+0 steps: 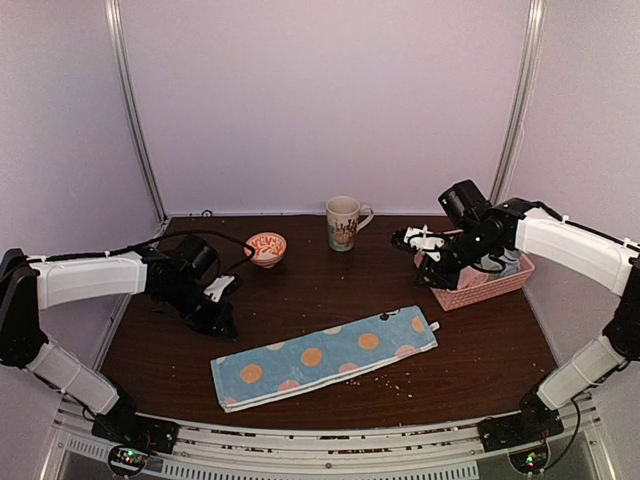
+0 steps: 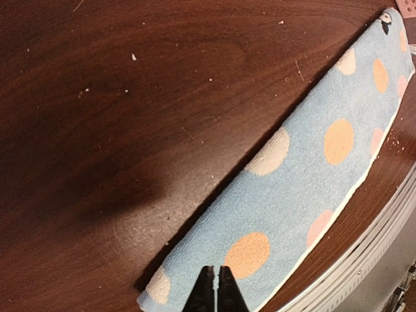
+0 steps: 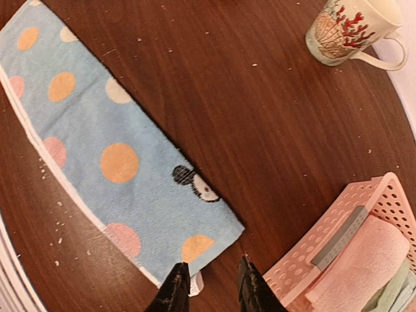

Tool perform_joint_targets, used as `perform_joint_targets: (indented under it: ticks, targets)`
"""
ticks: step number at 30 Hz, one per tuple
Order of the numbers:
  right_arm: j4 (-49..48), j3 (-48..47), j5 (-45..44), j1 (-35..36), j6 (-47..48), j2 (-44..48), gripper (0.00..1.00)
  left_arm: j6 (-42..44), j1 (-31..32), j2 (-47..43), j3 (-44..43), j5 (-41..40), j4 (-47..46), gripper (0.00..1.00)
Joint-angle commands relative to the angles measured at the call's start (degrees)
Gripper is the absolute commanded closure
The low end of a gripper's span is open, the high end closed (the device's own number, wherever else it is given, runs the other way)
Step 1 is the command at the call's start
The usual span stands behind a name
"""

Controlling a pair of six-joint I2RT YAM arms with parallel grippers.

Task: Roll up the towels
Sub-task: Fold the towel at the center of the board, then move the towel to the center of the board.

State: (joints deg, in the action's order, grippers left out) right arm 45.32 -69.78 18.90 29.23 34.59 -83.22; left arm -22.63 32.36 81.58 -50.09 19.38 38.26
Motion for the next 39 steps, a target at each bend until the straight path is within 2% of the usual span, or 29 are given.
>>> perform_joint_targets:
  ticks: [1, 2, 3, 4, 5, 9, 10, 11, 12, 13, 14, 16, 23, 27, 35, 39]
  targets:
    - [-9.1, 0.2, -7.0, 0.0, -7.7, -3.2, 0.74, -2.4, 0.2, 0.7, 2.5, 2.6, -4.9, 1.00]
    - [-10.8, 0.7, -7.1, -0.2, -9.2, -3.4, 0.63, -2.8, 0.2, 0.4, 3.2, 2.9, -5.3, 1.00]
    - [-12.7, 1.5, -6.4, -0.4, -10.9, -3.5, 0.37, -3.3, 0.2, -0.1, 4.3, 3.0, -5.5, 1.00]
    - [-14.3, 2.3, -5.1, -0.5, -11.7, -3.5, 0.06, -3.7, 0.2, -0.7, 5.2, 3.1, -5.7, 1.00]
    - [-14.7, 2.8, -3.4, -0.5, -11.9, -4.0, 0.01, -4.1, 0.3, -1.4, 6.1, 3.2, -5.8, 1.00]
    - [-10.9, 1.1, 4.2, -0.5, -10.5, -8.2, 0.00, -5.6, 0.3, -4.1, 8.9, 2.8, -6.0, 1.00]
    - [-9.9, 0.4, 4.8, -0.5, -10.5, -9.6, 0.07, -6.1, 0.3, -4.4, 9.3, 2.5, -6.3, 1.00]
    - [-9.2, -0.1, 4.9, -0.5, -10.2, -11.0, 0.23, -6.8, 0.3, -4.5, 9.8, 1.9, -6.7, 1.00]
    - [-8.3, -0.6, 4.4, -0.5, -10.0, -12.4, 0.47, -7.6, 0.3, -4.3, 10.4, 1.8, -7.3, 1.00]
    - [-7.1, -1.5, 2.9, -0.5, -10.3, -14.0, 0.64, -8.2, 0.3, -4.0, 10.8, 1.7, -7.7, 1.00]
    - [-6.0, -2.1, 1.1, -0.5, -10.8, -15.6, 0.76, -8.8, 0.3, -3.5, 11.2, 1.6, -8.2, 1.00]
    - [-4.3, -2.5, -2.5, -0.5, -11.1, -18.0, 0.88, -10.4, 0.3, -2.5, 11.9, 0.9, -8.8, 1.00]
    - [-5.6, 0.4, -12.1, -0.5, -11.6, -20.5, 0.94, -12.7, 0.2, -0.3, 12.4, -4.4, -9.2, 1.00]
    - [-7.1, 0.8, -13.4, -0.4, -11.6, -22.5, 0.94, -12.9, 0.3, 3.3, 12.6, -6.7, -10.5, 1.00]
    - [-8.4, -1.9, -15.3, 1.8, -12.5, -28.4, 0.94, -13.7, 0.0, 7.8, 11.8, -13.4, -10.7, 1.00]
    - [-9.5, -6.6, -19.0, 1.9, -15.3, -30.6, 0.94, -14.0, -3.1, 7.2, 12.1, -17.2, -8.6, 1.00]
